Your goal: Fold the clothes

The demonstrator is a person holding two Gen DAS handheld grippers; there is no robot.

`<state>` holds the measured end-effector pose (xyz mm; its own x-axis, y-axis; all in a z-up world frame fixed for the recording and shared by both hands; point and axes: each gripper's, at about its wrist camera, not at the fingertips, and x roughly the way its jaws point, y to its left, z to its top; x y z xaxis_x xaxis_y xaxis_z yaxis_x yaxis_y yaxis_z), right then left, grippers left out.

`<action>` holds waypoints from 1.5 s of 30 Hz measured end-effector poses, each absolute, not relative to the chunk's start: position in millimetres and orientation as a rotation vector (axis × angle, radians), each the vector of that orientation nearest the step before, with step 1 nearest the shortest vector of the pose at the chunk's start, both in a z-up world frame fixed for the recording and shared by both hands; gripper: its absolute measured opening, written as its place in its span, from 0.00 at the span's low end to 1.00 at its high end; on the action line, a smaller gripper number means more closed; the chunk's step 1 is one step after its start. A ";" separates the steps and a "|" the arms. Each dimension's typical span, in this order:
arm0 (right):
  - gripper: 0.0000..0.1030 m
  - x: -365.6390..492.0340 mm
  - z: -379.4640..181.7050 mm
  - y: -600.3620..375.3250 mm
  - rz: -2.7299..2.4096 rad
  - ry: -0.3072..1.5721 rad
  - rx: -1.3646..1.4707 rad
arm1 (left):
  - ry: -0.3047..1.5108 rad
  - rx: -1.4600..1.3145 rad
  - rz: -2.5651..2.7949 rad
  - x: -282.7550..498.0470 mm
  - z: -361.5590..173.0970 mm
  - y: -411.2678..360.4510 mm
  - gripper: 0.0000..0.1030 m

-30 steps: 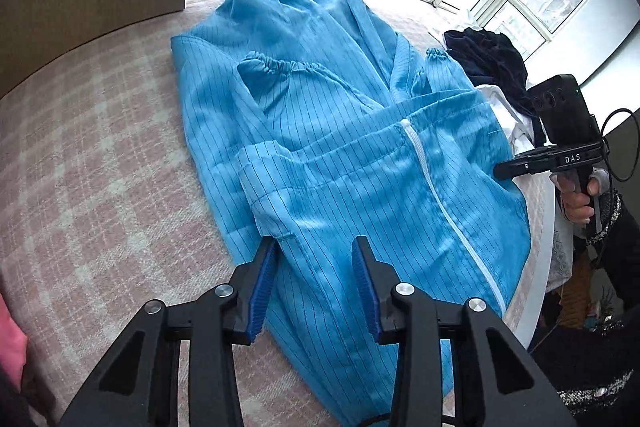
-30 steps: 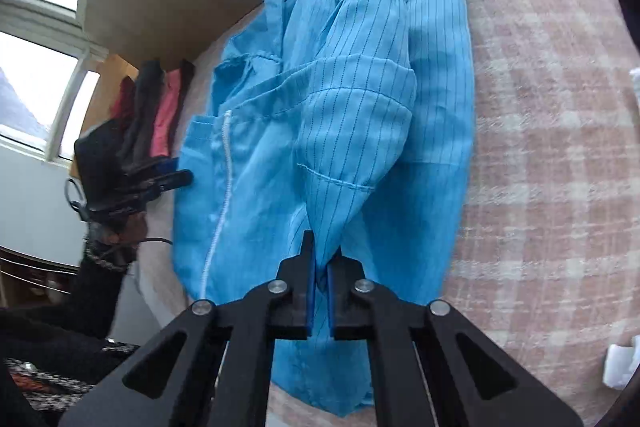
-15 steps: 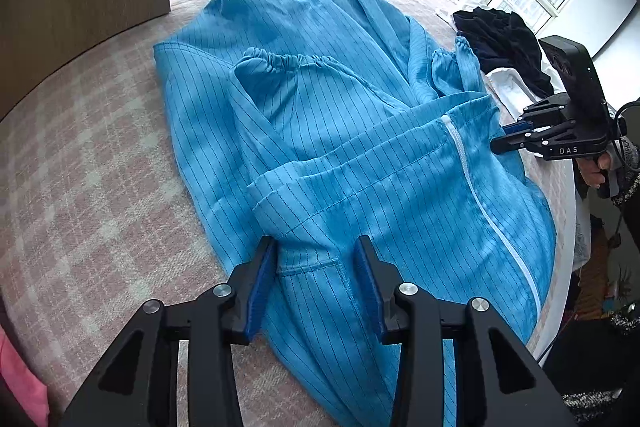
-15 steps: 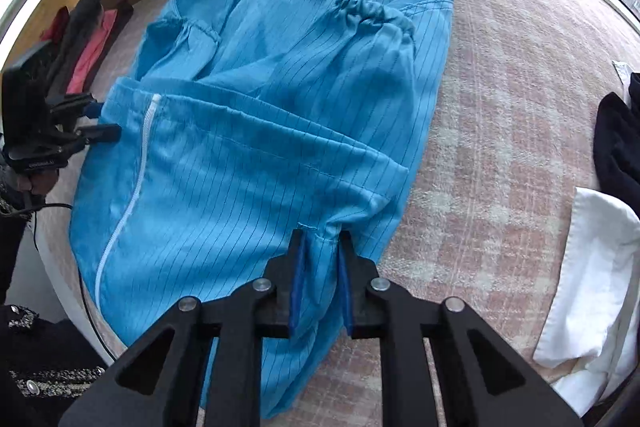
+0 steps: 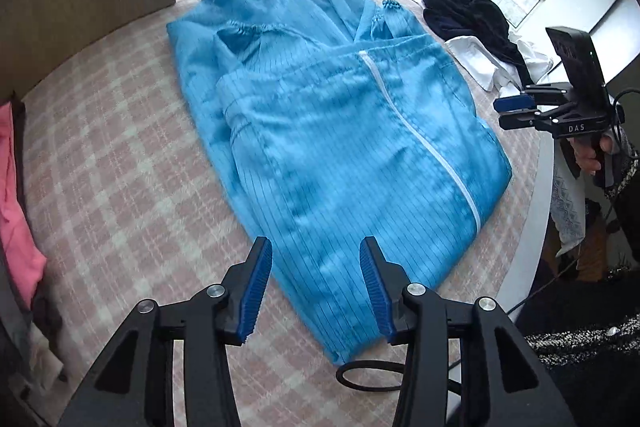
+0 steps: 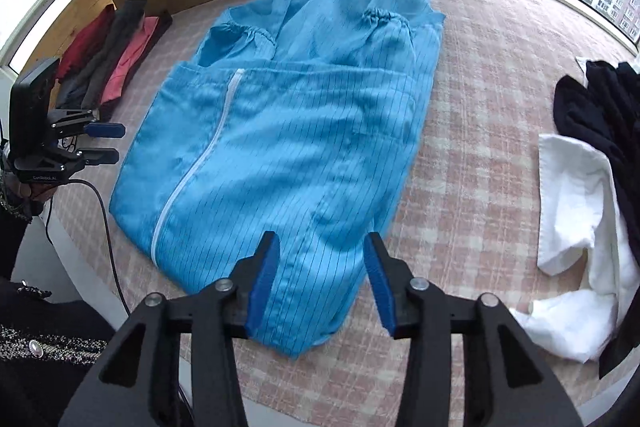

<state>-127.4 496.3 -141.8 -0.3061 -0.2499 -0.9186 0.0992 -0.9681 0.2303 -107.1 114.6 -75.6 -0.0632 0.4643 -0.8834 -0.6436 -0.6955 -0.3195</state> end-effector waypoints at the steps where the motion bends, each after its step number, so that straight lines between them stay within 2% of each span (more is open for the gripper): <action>1: 0.46 -119.2 -148.2 498.6 -2.358 -0.251 1.718 | 0.161 -1.476 1.835 -100.6 -81.5 109.2 0.43; 4: 0.46 -101.7 -164.0 502.8 -2.324 -0.378 1.744 | 0.090 -1.504 1.814 -88.4 -91.9 103.7 0.43; 11: 0.46 -104.4 -178.9 489.0 -2.264 -0.408 1.724 | 0.034 -1.481 1.779 -90.4 -97.2 114.2 0.40; 13: 0.46 -106.1 -180.7 488.0 -2.256 -0.393 1.740 | 0.014 -1.488 1.766 -92.1 -101.5 116.1 0.32; 14: 0.45 -105.8 -179.3 489.1 -2.251 -0.419 1.720 | 0.001 -1.488 1.760 -92.6 -102.2 115.9 0.22; 15: 0.42 -105.8 -177.4 490.5 -2.246 -0.454 1.690 | -0.015 -1.484 1.756 -92.9 -101.9 115.0 0.13; 16: 0.27 -106.3 -175.8 491.6 -2.243 -0.475 1.671 | -0.032 -1.484 1.748 -93.4 -101.5 113.6 0.11; 17: 0.20 -106.8 -174.7 492.1 -2.233 -0.478 1.669 | -0.042 -1.488 1.738 -93.5 -100.2 112.2 0.08; 18: 0.08 -106.4 -174.0 492.1 -2.215 -0.475 1.671 | -0.044 -1.492 1.728 -93.1 -98.4 111.1 0.05; 20: 0.04 -104.8 -171.1 491.6 -2.179 -0.462 1.674 | -0.044 -1.497 1.713 -92.0 -93.9 108.3 0.04; 25: 0.03 -92.1 -153.2 477.2 -2.104 -0.286 1.663 | 0.057 -1.519 1.685 -86.0 -95.8 104.4 0.05; 27: 0.04 -99.8 -161.9 472.0 -2.105 -0.200 1.734 | 0.086 -1.554 1.700 -92.2 -101.5 105.3 0.20; 29: 0.13 -108.4 -162.8 472.1 -2.118 -0.179 1.788 | 0.098 -1.550 1.748 -98.7 -94.2 102.9 0.22; 31: 0.30 -113.9 -145.2 481.0 -2.215 -0.168 1.760 | 0.127 -1.508 1.803 -102.1 -78.3 100.4 0.22; 33: 0.39 -121.2 -128.1 494.8 -2.321 -0.191 1.701 | 0.182 -1.446 1.840 -105.0 -61.0 105.2 0.22; 36: 0.38 -142.6 -114.1 512.2 -2.460 -0.234 1.633 | 0.230 -1.345 1.889 -120.0 -44.9 124.4 0.25; 38: 0.37 -173.6 -122.8 512.1 -2.502 -0.168 1.653 | 0.229 -1.323 1.905 -136.4 -47.9 142.4 0.25; 40: 0.23 -202.7 -132.6 511.6 -2.524 -0.115 1.669 | 0.240 -1.338 1.896 -151.1 -61.7 157.2 0.25; 42: 0.15 -223.5 -148.8 499.6 -2.481 -0.113 1.675 | 0.296 -1.394 1.895 -161.3 -84.5 164.4 0.25; 45: 0.15 -237.3 -164.2 480.7 -2.446 0.012 1.730 | 0.315 -1.461 1.879 -171.2 -105.7 164.4 0.23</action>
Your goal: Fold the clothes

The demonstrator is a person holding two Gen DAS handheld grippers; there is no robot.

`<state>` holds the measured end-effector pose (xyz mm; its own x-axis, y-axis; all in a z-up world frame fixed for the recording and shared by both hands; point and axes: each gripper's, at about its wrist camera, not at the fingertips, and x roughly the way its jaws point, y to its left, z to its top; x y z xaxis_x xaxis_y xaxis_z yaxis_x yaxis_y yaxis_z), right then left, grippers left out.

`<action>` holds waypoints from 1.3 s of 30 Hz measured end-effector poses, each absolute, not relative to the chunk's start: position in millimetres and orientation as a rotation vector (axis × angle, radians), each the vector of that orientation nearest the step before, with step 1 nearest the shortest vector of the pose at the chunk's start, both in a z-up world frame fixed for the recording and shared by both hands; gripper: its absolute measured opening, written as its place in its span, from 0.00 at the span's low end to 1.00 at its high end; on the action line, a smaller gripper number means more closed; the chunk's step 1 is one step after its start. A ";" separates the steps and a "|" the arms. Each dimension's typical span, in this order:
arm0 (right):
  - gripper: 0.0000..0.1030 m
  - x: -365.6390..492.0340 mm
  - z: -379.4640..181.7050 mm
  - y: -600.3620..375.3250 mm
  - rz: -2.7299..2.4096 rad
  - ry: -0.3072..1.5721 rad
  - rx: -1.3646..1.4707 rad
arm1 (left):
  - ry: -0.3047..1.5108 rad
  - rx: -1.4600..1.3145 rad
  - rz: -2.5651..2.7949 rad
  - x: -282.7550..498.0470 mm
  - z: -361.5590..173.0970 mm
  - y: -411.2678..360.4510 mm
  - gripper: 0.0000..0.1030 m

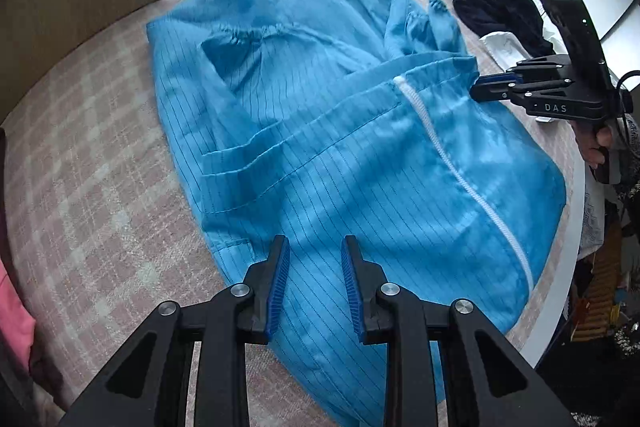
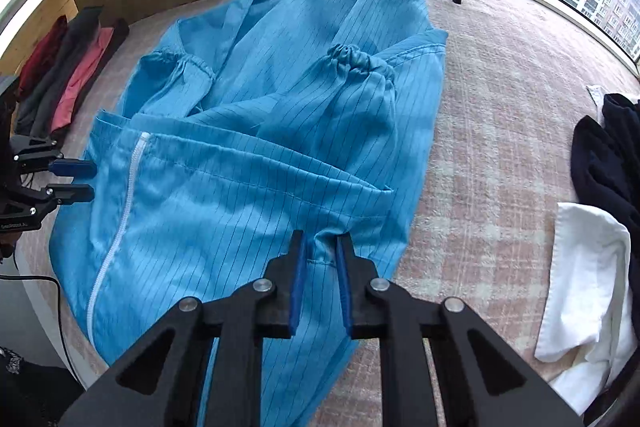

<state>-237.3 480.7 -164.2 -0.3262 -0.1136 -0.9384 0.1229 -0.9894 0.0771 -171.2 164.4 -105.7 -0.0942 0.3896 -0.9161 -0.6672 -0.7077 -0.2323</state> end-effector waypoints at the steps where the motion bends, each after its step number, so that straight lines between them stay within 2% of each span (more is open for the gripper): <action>1: 0.15 -235.1 -158.9 482.7 -2.450 0.024 1.732 | 0.296 -1.459 1.879 -172.7 -100.0 160.2 0.23; 4: 0.15 -227.7 -139.5 491.6 -2.467 0.037 1.732 | 0.268 -1.408 1.917 -176.6 -66.5 143.1 0.25; 9: 0.17 -218.1 -54.9 537.5 -2.612 -0.103 1.579 | 0.277 -1.279 2.034 -200.0 -4.1 116.9 0.32; 12: 0.17 -223.7 -20.9 549.2 -2.690 -0.055 1.513 | 0.314 -1.244 2.100 -227.4 13.9 119.1 0.33; 14: 0.21 -236.7 -12.3 553.2 -2.702 -0.025 1.479 | 0.348 -1.217 2.110 -245.0 18.2 132.2 0.34; 15: 0.30 -244.6 -12.2 552.6 -2.698 -0.014 1.460 | 0.377 -1.198 2.107 -253.4 18.9 142.0 0.37; 16: 0.36 -254.0 -13.9 551.5 -2.694 0.006 1.445 | 0.402 -1.183 2.105 -262.5 17.8 152.2 0.38; 17: 0.37 -266.1 -18.9 549.5 -2.693 0.042 1.437 | 0.423 -1.173 2.104 -272.3 15.3 162.7 0.41; 20: 0.37 -308.6 -46.0 545.7 -2.668 0.113 1.468 | 0.459 -1.173 2.078 -304.0 2.3 194.0 0.42; 25: 0.36 -379.7 -100.7 549.0 -2.573 0.117 1.529 | 0.577 -1.200 2.036 -355.3 -41.1 234.7 0.42; 32: 0.36 -454.6 -150.0 568.3 -2.454 0.034 1.531 | 0.634 -1.268 1.978 -411.7 -92.0 261.2 0.42; 36: 0.37 -480.3 -161.1 572.3 -2.346 -0.088 1.484 | 0.639 -1.279 1.921 -422.5 -106.0 277.3 0.42; 39: 0.37 -489.9 -163.3 564.5 -2.294 -0.097 1.438 | 0.653 -1.274 1.887 -424.0 -111.5 288.5 0.43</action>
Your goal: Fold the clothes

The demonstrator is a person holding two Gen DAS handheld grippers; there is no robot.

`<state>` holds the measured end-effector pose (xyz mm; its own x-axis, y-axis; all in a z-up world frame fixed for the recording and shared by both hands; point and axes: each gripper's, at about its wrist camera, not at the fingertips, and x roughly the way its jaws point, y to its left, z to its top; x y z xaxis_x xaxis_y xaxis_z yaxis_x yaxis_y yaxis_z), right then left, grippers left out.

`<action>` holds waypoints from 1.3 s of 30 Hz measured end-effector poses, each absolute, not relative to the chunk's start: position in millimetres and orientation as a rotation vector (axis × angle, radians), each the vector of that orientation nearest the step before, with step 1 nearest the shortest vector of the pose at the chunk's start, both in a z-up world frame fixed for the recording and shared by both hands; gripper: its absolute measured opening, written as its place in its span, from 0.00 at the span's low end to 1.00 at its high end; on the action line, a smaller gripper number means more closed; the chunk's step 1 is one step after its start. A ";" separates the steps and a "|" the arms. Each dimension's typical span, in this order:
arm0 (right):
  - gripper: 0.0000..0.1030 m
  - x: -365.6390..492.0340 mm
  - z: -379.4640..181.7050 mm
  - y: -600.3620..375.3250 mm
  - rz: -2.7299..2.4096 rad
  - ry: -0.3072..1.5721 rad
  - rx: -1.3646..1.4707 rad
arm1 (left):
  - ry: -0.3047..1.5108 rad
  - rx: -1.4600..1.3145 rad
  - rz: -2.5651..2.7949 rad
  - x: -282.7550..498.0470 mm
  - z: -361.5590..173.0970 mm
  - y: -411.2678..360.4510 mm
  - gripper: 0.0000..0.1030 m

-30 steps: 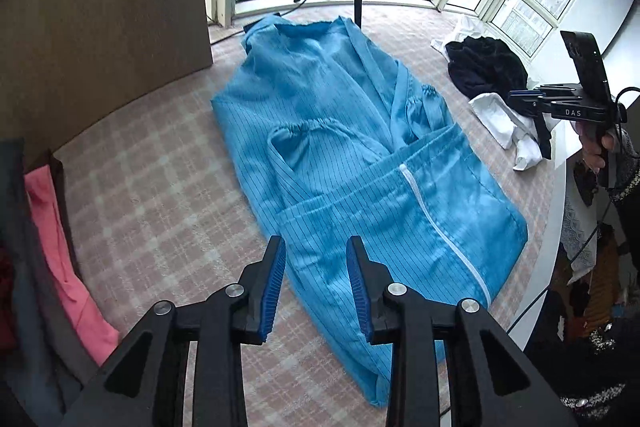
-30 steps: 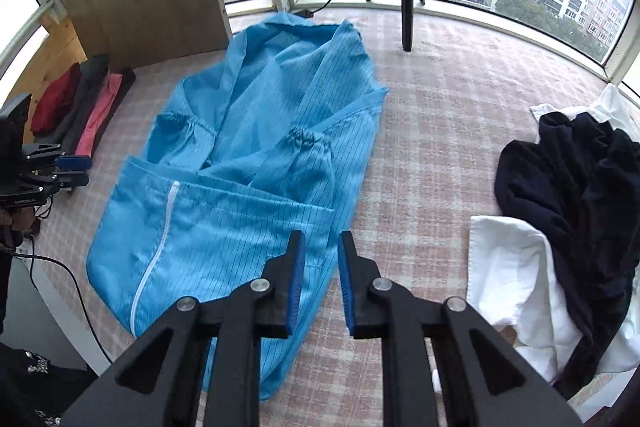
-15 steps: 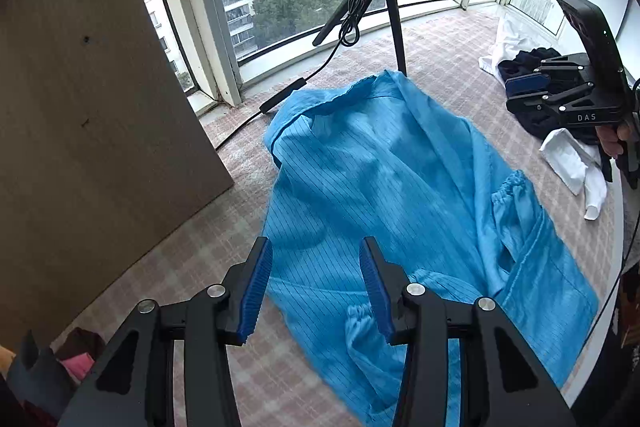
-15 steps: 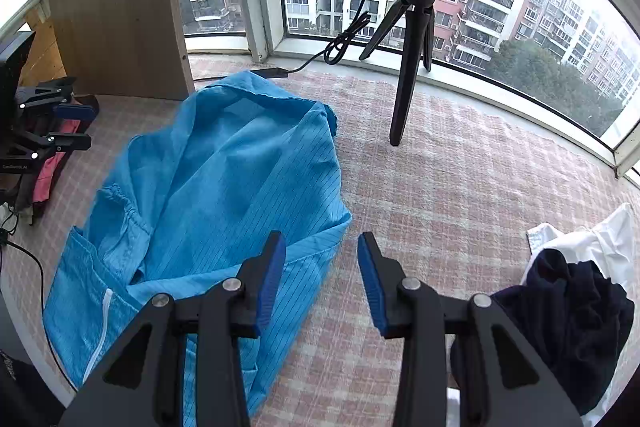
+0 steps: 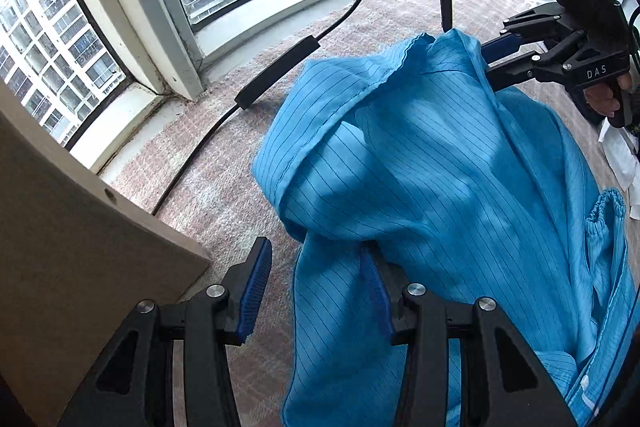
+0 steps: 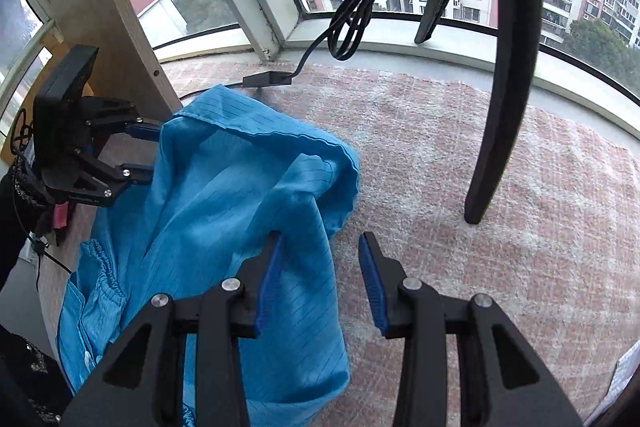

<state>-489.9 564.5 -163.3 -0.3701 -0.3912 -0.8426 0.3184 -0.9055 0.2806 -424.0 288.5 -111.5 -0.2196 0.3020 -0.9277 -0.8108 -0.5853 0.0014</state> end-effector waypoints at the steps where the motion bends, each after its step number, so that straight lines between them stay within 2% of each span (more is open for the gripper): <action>1: 0.37 -492.9 -164.8 560.1 -2.284 -0.080 1.438 | 0.655 -1.275 1.875 -424.4 -113.4 291.6 0.43; 4: 0.37 -501.6 -170.4 548.3 -2.261 -0.037 1.440 | 0.627 -1.265 1.852 -423.7 -113.3 296.2 0.41; 5: 0.37 -503.6 -172.2 545.2 -2.255 -0.032 1.442 | 0.609 -1.265 1.839 -422.5 -112.6 296.5 0.31; 6: 0.29 -504.2 -173.1 542.4 -2.247 -0.037 1.446 | 0.594 -1.266 1.829 -420.7 -111.5 296.6 0.18; 7: 0.12 -504.8 -174.1 539.6 -2.239 -0.042 1.450 | 0.591 -1.257 1.829 -417.5 -107.5 295.2 0.14; 8: 0.08 -505.6 -174.1 537.1 -2.238 -0.043 1.451 | 0.594 -1.241 1.835 -413.5 -101.6 293.0 0.07; 9: 0.06 -505.3 -170.7 534.8 -2.253 -0.033 1.443 | 0.597 -1.224 1.842 -409.5 -95.7 290.8 0.04; 15: 0.02 -473.9 -102.6 531.2 -2.398 0.041 1.269 | 0.562 -1.135 1.931 -386.2 -35.6 258.8 0.03; 20: 0.02 -431.6 -35.2 526.2 -2.557 0.176 1.091 | 0.591 -1.001 2.021 -349.9 19.7 231.9 0.04; 25: 0.02 -387.7 -10.7 510.6 -2.590 0.197 1.048 | 0.622 -0.911 2.041 -293.9 43.2 212.8 0.03; 30: 0.02 -316.9 -4.5 496.4 -2.628 0.125 0.996 | 0.640 -0.845 2.022 -216.5 52.0 189.6 0.03; 32: 0.02 -281.7 -6.2 499.6 -2.642 0.041 0.993 | 0.616 -0.866 1.990 -198.0 46.0 175.9 0.03; 36: 0.02 -209.2 -31.6 488.4 -2.605 -0.104 1.098 | 0.531 -0.979 1.932 -141.5 13.2 161.4 0.03; 39: 0.02 -162.1 -73.8 477.5 -2.539 -0.243 1.242 | 0.485 -1.087 1.847 -98.6 -26.2 163.9 0.03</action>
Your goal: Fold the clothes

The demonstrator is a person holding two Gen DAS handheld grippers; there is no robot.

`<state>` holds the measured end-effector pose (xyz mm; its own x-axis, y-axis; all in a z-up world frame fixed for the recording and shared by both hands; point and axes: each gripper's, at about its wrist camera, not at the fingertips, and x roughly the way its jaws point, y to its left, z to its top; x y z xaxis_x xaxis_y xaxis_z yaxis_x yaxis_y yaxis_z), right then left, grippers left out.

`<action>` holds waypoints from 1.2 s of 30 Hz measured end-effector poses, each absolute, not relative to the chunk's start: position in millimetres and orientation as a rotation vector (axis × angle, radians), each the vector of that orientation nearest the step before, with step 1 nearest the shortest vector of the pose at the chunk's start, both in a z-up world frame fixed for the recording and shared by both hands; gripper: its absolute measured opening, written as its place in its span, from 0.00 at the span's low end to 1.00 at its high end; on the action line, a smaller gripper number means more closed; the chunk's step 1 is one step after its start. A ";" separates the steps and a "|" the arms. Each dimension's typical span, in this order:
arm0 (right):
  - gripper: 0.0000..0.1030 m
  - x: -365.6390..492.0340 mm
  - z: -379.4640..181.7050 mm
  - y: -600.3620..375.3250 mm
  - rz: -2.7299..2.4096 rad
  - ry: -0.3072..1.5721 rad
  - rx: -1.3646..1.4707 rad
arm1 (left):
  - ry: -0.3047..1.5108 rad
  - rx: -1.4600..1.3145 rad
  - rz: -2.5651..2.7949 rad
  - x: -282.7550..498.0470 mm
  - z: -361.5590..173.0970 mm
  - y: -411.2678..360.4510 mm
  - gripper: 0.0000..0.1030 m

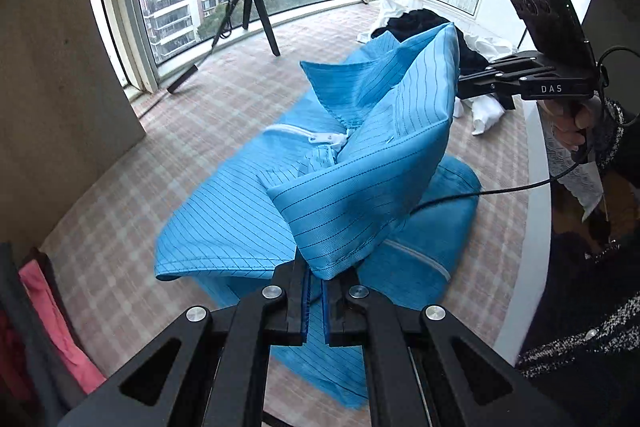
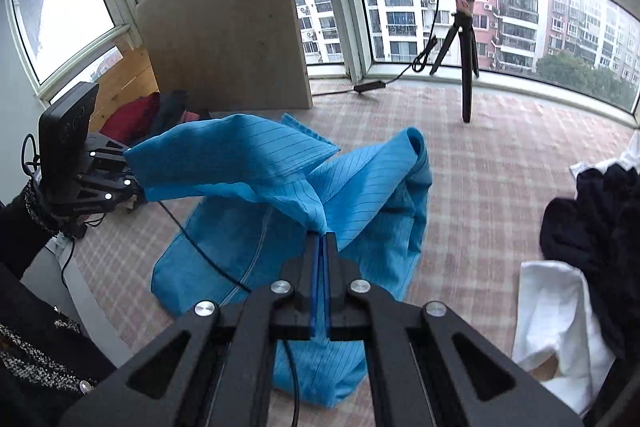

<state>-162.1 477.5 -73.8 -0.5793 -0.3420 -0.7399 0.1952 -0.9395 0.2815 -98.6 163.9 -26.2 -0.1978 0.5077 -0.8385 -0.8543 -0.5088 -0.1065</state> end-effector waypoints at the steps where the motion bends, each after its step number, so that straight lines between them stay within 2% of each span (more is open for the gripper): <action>1: 0.02 -149.9 -90.5 474.9 -2.511 -0.285 1.301 | 0.504 -1.126 1.826 -86.2 -41.0 165.2 0.03; 5: 0.02 -118.0 -145.7 461.1 -2.418 -0.318 1.480 | 0.565 -1.214 1.776 -58.4 -80.0 171.1 0.03; 8: 0.02 -108.5 -153.6 442.0 -2.338 -0.202 1.510 | 0.582 -1.234 1.765 -47.2 -83.2 166.9 0.03; 10: 0.02 -99.1 -153.4 432.3 -2.294 -0.098 1.554 | 0.614 -1.224 1.759 -37.9 -74.2 162.5 0.05; 12: 0.02 -93.4 -144.5 434.9 -2.266 -0.056 1.583 | 0.611 -1.215 1.758 -33.7 -55.3 154.3 0.11; 15: 0.03 -89.0 -106.8 451.2 -2.302 -0.082 1.517 | 0.588 -1.205 1.757 -30.1 -23.4 140.5 0.14; 17: 0.09 -94.9 -78.1 461.2 -2.349 -0.153 1.449 | 0.534 -1.183 1.782 -40.7 -2.0 139.5 0.22; 18: 0.18 -99.0 -64.6 465.2 -2.371 -0.193 1.416 | 0.511 -1.169 1.795 -50.0 3.5 143.2 0.28; 19: 0.32 -103.5 -56.2 465.7 -2.389 -0.208 1.398 | 0.498 -1.161 1.814 -55.3 4.2 147.3 0.31; 21: 0.49 -113.6 -58.7 453.6 -2.417 -0.145 1.417 | 0.483 -1.173 1.849 -64.3 -0.6 158.5 0.35; 23: 0.49 -123.7 -61.2 441.4 -2.443 -0.080 1.437 | 0.472 -1.236 1.826 -70.4 -10.6 168.8 0.34; 24: 0.49 -127.7 -66.4 435.8 -2.445 -0.052 1.460 | 0.481 -1.249 1.821 -70.3 -15.2 171.9 0.36; 27: 0.49 -132.9 -102.3 425.2 -2.403 -0.039 1.560 | 0.527 -1.255 1.835 -66.4 -28.3 178.1 0.36; 30: 0.49 -140.2 -122.1 426.0 -2.386 -0.173 1.599 | 0.531 -1.318 1.847 -69.9 -43.2 188.8 0.36; 33: 0.49 -143.0 -124.4 427.8 -2.402 -0.257 1.600 | 0.614 -1.355 1.875 -70.0 -62.8 200.4 0.34; 34: 0.49 -142.9 -123.5 427.2 -2.415 -0.253 1.601 | 0.655 -1.368 1.878 -69.8 -70.2 203.8 0.30; 35: 0.48 -143.2 -124.6 425.8 -2.429 -0.226 1.621 | 0.689 -1.379 1.873 -69.4 -76.7 206.7 0.19; 36: 0.36 -143.6 -126.8 424.3 -2.441 -0.190 1.645 | 0.709 -1.389 1.855 -68.7 -81.1 208.7 0.11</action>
<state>-143.6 424.3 -126.8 -0.3654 -0.2294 -0.9022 0.0868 -0.9733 0.2123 -68.7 208.7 -81.1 -0.1771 0.2101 -0.9615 -0.7976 -0.6030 0.0152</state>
